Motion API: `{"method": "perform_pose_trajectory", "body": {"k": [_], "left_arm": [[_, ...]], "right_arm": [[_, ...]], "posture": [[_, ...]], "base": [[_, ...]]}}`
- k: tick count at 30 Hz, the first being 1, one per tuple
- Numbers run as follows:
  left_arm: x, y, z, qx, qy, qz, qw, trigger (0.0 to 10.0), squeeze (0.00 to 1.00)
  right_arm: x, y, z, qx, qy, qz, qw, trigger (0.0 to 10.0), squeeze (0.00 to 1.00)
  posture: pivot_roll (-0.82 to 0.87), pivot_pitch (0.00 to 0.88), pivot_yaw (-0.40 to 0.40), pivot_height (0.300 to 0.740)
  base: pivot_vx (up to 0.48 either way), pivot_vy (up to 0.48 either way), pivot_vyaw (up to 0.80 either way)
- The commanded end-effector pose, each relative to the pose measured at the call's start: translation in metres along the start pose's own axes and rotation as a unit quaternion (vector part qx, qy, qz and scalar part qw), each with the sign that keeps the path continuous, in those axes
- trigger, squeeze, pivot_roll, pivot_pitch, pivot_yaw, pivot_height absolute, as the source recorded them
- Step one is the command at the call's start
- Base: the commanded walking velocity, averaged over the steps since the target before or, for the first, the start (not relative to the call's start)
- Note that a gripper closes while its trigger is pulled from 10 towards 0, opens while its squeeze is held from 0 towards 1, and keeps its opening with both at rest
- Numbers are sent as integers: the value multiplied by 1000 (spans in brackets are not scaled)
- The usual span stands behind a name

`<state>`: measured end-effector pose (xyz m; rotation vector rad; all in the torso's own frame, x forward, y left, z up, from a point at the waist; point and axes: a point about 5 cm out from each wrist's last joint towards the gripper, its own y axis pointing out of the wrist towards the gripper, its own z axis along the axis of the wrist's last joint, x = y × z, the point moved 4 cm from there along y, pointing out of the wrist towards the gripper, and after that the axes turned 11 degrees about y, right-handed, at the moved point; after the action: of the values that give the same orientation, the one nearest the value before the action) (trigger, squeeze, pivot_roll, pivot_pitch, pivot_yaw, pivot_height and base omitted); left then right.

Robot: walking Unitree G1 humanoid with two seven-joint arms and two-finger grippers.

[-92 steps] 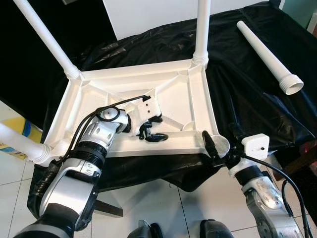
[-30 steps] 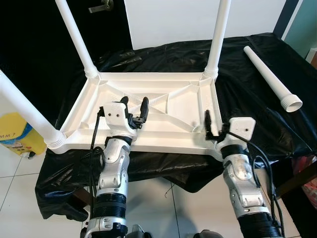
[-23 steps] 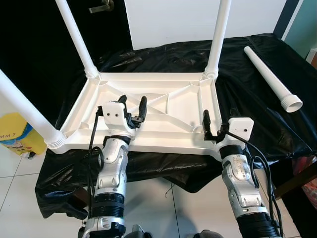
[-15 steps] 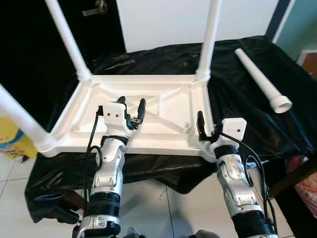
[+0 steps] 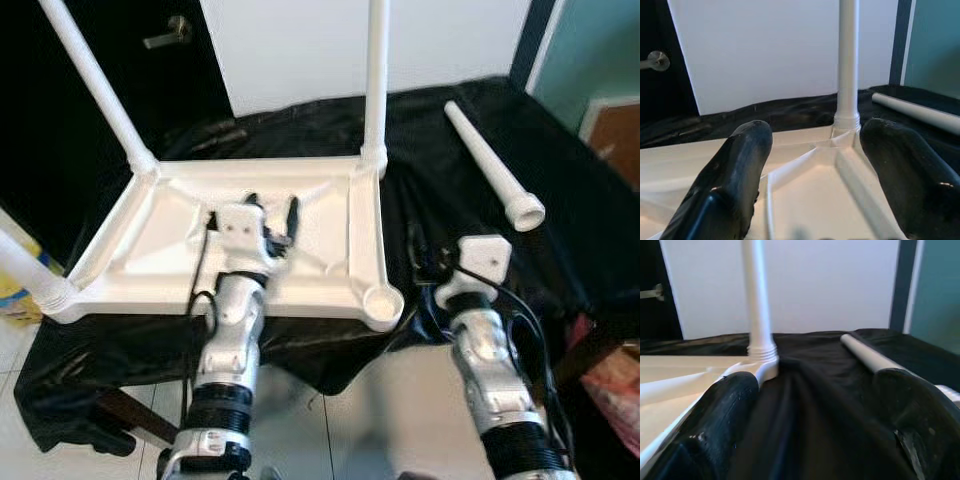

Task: Building children table

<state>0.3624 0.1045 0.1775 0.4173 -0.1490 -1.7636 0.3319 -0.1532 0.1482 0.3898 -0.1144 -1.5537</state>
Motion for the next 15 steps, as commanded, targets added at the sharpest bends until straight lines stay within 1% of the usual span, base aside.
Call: {"method": "perform_pose_trajectory", "body": {"k": [1,15], "left_arm": [[-4,-1,-4,-5,3,9,1000,10000,0],[-4,-1,-6,-10,6,10,1000,10000,0]], "right_arm": [[-7,-1,-2,-1,7,9,1000,10000,0],[-6,-2,-3,-2,8,8,1000,10000,0]], "posture": [[-138,0,48,740],[-139,0,48,740]], "base": [[0,-296,0],[0,-303,0]]}}
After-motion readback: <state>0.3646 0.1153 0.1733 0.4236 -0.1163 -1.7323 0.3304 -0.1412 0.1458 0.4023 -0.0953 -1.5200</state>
